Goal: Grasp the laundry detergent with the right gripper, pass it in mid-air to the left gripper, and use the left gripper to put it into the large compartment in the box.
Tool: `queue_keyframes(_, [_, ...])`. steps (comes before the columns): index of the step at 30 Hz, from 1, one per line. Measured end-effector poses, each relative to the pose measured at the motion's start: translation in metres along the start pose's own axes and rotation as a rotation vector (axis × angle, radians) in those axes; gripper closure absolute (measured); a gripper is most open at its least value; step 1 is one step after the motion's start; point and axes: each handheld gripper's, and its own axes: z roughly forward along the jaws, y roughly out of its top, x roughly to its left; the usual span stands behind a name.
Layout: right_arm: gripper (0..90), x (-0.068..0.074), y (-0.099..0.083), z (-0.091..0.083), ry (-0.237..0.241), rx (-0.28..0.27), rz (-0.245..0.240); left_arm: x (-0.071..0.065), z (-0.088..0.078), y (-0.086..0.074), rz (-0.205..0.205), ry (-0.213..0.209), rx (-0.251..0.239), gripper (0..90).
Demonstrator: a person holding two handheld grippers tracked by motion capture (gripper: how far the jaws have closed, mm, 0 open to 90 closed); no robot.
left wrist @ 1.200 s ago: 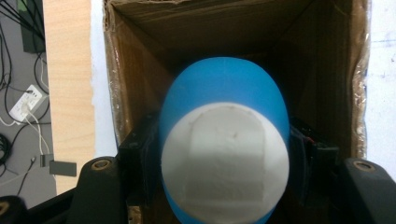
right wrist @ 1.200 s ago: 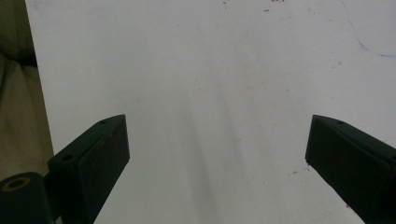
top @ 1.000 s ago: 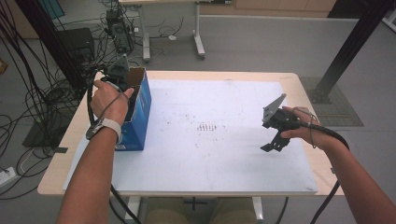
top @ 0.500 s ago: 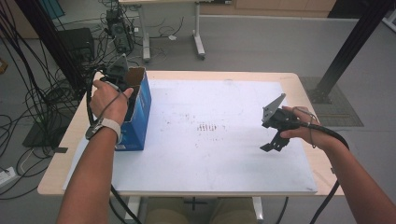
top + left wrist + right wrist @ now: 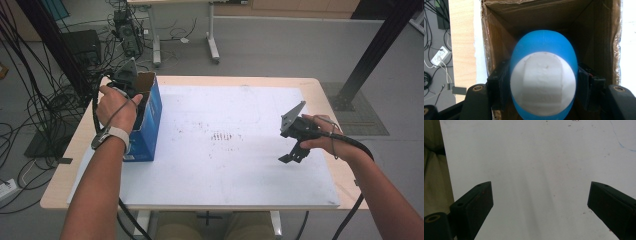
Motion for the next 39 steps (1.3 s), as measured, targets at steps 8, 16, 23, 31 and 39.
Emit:
queue_keyframes(8, [6.3, 0.0004, 0.0010, -0.0007, 0.001, 0.000, -0.002, 0.0011, -0.0011, 0.0000, -0.003, 0.000, 0.002, 37.4])
queue_keyframes(16, [6.4, 0.0006, 0.0008, -0.0005, 0.000, 0.002, 0.001, 0.0019, -0.0013, -0.0003, -0.001, 0.002, -0.002, 37.4])
queue_keyframes(23, [6.4, 0.0006, 0.0028, -0.0010, 0.000, 0.004, -0.002, 0.0027, -0.0013, -0.0008, -0.003, 0.002, -0.002, 37.4])
queue_keyframes(31, [6.4, 0.0009, 0.0038, -0.0014, 0.000, 0.003, -0.004, 0.0024, -0.0016, -0.0005, 0.002, 0.006, -0.002, 37.3])
queue_keyframes(39, [6.4, 0.0014, 0.0044, -0.0015, -0.002, -0.001, -0.005, 0.0027, -0.0019, -0.0013, 0.000, 0.007, -0.004, 37.3])
